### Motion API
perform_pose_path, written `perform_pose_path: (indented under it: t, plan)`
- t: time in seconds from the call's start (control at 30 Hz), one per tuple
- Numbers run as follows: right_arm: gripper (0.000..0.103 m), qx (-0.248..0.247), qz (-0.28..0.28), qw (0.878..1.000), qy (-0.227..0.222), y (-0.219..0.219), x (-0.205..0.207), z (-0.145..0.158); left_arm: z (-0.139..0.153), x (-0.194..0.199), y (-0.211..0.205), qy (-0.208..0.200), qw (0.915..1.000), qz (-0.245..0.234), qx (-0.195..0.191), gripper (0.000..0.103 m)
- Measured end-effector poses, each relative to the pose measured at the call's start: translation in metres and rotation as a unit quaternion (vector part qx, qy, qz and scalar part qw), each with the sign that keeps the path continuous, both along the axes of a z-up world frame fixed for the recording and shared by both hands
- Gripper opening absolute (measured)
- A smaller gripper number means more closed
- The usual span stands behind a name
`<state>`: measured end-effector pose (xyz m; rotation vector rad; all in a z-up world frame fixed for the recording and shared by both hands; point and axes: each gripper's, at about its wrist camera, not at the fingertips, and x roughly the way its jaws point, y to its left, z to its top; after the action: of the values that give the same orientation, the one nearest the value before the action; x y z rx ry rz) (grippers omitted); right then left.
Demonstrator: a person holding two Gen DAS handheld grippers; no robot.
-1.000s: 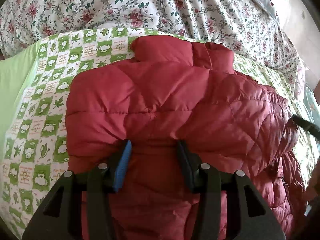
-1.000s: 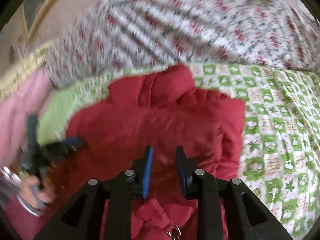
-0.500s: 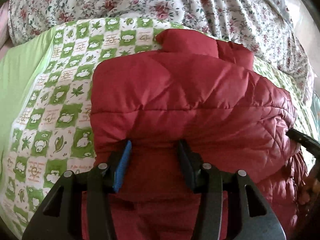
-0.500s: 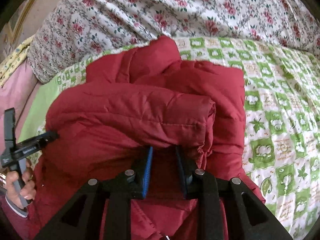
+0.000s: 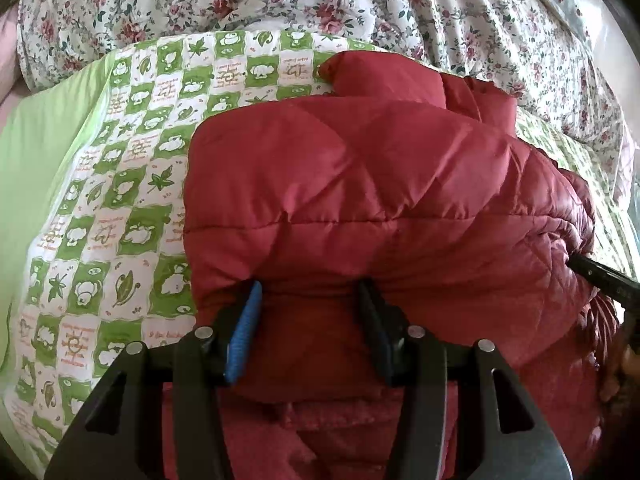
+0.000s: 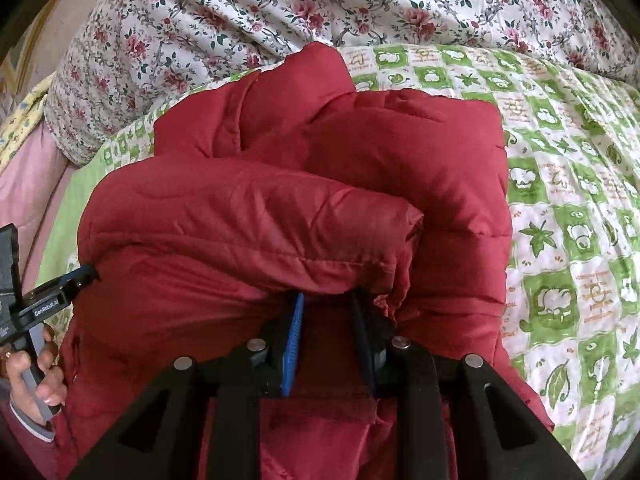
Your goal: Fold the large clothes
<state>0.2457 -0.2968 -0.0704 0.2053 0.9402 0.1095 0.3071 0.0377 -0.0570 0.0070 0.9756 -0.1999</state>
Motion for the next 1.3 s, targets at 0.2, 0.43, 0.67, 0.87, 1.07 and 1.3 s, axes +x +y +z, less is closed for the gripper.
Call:
perform_pose_path:
  t: [0.2,0.43,0.67,0.87,1.07,1.3]
  plan:
    - [0.024,0.009,-0.003,1.0,0.0,-0.004,-0.002,-0.002,0.018,-0.018,0.001,-0.007,0.9999,0.006,0.006,0.05]
    - [0.027,0.003,-0.014,1.0,0.005,-0.001,-0.007,0.011,-0.002,-0.004,0.007,0.028,0.9994,0.023,0.003,0.06]
    - [0.038,-0.054,0.0,0.999,0.002,0.015,-0.017,0.014,-0.002,-0.004,0.004,0.021,0.9994,0.022,0.017,0.062]
    - [0.037,-0.021,-0.003,1.0,0.007,0.005,-0.012,0.004,0.003,-0.006,0.007,0.022,0.9994,0.021,0.018,0.064]
    - [0.039,0.036,-0.022,0.999,0.002,-0.007,-0.028,0.02,0.018,-0.029,0.019,0.019,0.9994,0.028,-0.009,0.064]
    - [0.046,0.057,-0.022,0.998,0.006,-0.008,-0.056,0.042,0.035,-0.065,0.032,0.009,0.9994,0.031,-0.015,0.064]
